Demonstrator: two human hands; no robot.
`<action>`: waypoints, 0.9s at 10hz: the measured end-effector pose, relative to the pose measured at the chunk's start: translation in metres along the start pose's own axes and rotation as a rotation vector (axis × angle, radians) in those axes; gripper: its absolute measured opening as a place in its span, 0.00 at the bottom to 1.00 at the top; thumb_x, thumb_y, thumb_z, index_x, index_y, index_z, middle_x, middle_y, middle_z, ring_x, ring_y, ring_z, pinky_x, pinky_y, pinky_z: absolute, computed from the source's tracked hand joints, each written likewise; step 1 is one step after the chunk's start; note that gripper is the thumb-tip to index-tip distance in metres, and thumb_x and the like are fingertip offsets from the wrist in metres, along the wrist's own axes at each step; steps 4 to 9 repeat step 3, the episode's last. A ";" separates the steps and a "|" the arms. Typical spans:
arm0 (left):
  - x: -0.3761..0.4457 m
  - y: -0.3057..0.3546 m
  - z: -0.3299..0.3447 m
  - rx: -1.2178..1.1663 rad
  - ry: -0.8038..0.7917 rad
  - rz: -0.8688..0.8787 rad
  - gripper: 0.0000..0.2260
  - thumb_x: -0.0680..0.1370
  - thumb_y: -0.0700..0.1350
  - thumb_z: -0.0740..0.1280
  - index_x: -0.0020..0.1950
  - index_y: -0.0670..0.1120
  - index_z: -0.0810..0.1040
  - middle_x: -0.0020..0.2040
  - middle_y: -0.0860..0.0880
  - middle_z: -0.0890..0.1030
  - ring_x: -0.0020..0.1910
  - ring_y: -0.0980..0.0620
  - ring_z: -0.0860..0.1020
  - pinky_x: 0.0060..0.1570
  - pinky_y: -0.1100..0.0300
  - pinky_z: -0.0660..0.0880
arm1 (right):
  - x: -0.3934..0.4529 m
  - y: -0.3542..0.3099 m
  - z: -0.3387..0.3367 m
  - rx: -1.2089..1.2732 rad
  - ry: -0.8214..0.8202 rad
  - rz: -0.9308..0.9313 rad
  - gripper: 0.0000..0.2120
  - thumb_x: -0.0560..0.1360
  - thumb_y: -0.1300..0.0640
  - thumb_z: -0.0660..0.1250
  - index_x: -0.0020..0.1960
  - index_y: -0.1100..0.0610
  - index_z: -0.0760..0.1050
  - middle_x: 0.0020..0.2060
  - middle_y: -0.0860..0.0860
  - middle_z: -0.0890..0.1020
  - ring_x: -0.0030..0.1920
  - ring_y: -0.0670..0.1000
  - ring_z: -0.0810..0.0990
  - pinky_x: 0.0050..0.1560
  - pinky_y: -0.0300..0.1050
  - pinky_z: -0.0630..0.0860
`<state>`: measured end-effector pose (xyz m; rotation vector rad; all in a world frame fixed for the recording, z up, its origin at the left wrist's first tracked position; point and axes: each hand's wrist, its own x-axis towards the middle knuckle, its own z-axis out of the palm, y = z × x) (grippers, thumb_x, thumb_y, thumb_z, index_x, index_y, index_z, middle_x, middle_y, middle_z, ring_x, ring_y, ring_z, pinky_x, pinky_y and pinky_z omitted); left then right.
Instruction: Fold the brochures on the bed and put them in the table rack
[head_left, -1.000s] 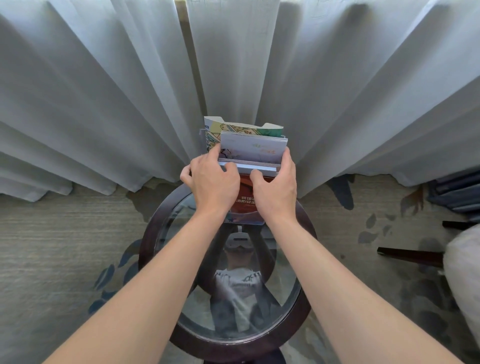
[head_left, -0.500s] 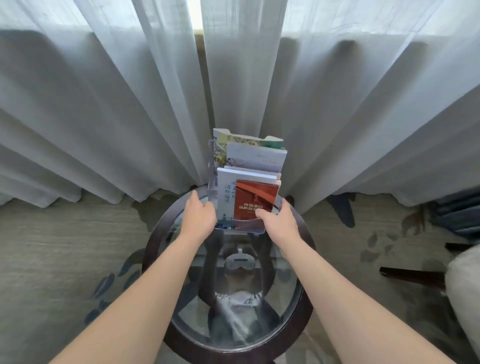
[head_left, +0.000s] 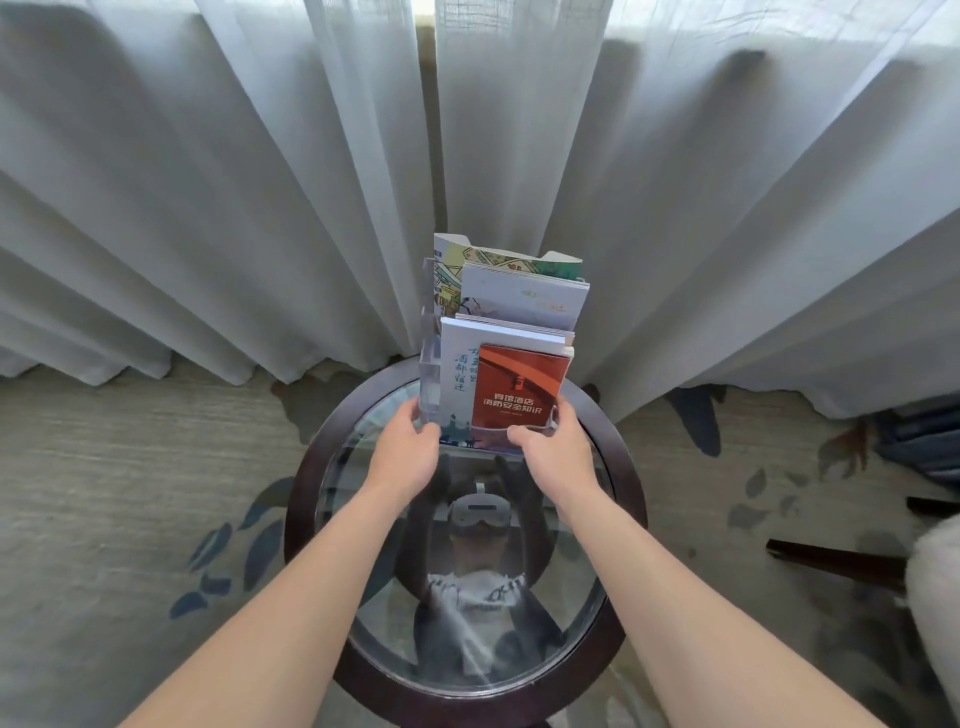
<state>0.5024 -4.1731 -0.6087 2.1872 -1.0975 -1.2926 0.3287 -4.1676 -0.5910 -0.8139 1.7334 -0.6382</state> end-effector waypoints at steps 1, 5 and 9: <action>0.001 -0.001 0.004 -0.015 0.018 -0.004 0.20 0.83 0.47 0.61 0.76 0.55 0.65 0.74 0.50 0.72 0.71 0.46 0.71 0.64 0.47 0.72 | 0.003 0.003 0.002 -0.003 0.017 -0.012 0.26 0.73 0.53 0.73 0.66 0.41 0.67 0.60 0.43 0.78 0.59 0.47 0.76 0.64 0.53 0.72; 0.000 -0.002 -0.002 0.127 0.029 0.061 0.21 0.82 0.47 0.63 0.74 0.53 0.67 0.72 0.49 0.73 0.68 0.46 0.74 0.63 0.47 0.74 | 0.004 0.010 -0.007 -0.119 0.009 -0.006 0.25 0.74 0.50 0.72 0.69 0.46 0.68 0.63 0.45 0.78 0.61 0.49 0.77 0.64 0.54 0.73; 0.000 -0.002 -0.002 0.127 0.029 0.061 0.21 0.82 0.47 0.63 0.74 0.53 0.67 0.72 0.49 0.73 0.68 0.46 0.74 0.63 0.47 0.74 | 0.004 0.010 -0.007 -0.119 0.009 -0.006 0.25 0.74 0.50 0.72 0.69 0.46 0.68 0.63 0.45 0.78 0.61 0.49 0.77 0.64 0.54 0.73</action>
